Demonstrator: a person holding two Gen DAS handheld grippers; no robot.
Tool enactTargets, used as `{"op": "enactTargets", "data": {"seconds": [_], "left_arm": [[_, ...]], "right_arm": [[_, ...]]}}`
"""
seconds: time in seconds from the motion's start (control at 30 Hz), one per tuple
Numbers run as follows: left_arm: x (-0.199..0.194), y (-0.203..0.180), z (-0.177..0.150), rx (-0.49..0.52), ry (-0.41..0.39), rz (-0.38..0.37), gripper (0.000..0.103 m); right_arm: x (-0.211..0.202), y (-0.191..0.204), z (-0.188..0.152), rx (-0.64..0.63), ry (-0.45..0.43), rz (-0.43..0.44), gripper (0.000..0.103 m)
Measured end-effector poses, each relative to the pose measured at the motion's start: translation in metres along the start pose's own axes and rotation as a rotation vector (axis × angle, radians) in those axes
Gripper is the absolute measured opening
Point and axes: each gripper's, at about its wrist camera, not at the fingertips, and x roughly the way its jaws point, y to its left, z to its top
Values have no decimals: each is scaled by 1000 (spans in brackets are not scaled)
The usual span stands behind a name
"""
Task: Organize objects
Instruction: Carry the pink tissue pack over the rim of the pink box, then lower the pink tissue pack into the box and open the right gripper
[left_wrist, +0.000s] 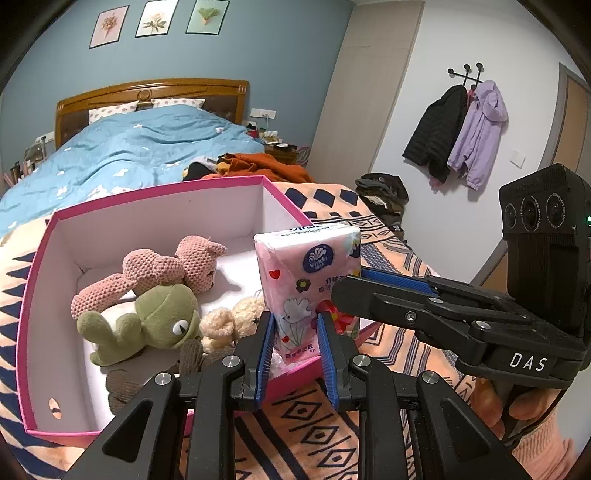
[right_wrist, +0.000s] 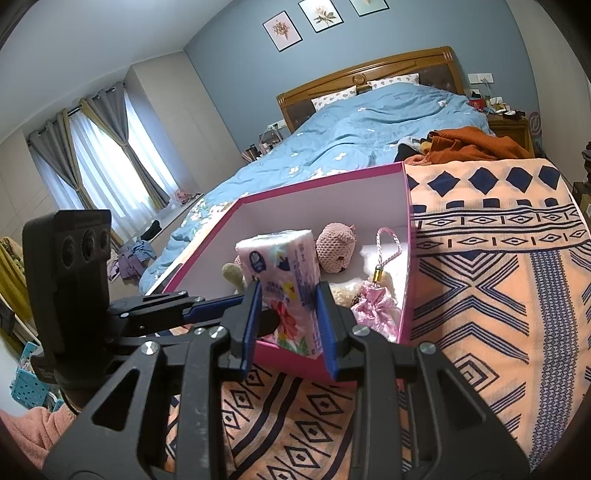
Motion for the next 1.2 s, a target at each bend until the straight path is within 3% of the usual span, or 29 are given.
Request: {"op": "enactTargets", "data": {"seconds": [0.87, 1.2], "left_arm": [[21, 10, -4, -20, 59, 32, 23], [24, 14, -3, -25, 73, 55, 26]], "right_arm": [[19, -7, -3, 22, 51, -10, 33], [32, -15, -5, 45, 81, -88, 33]]}}
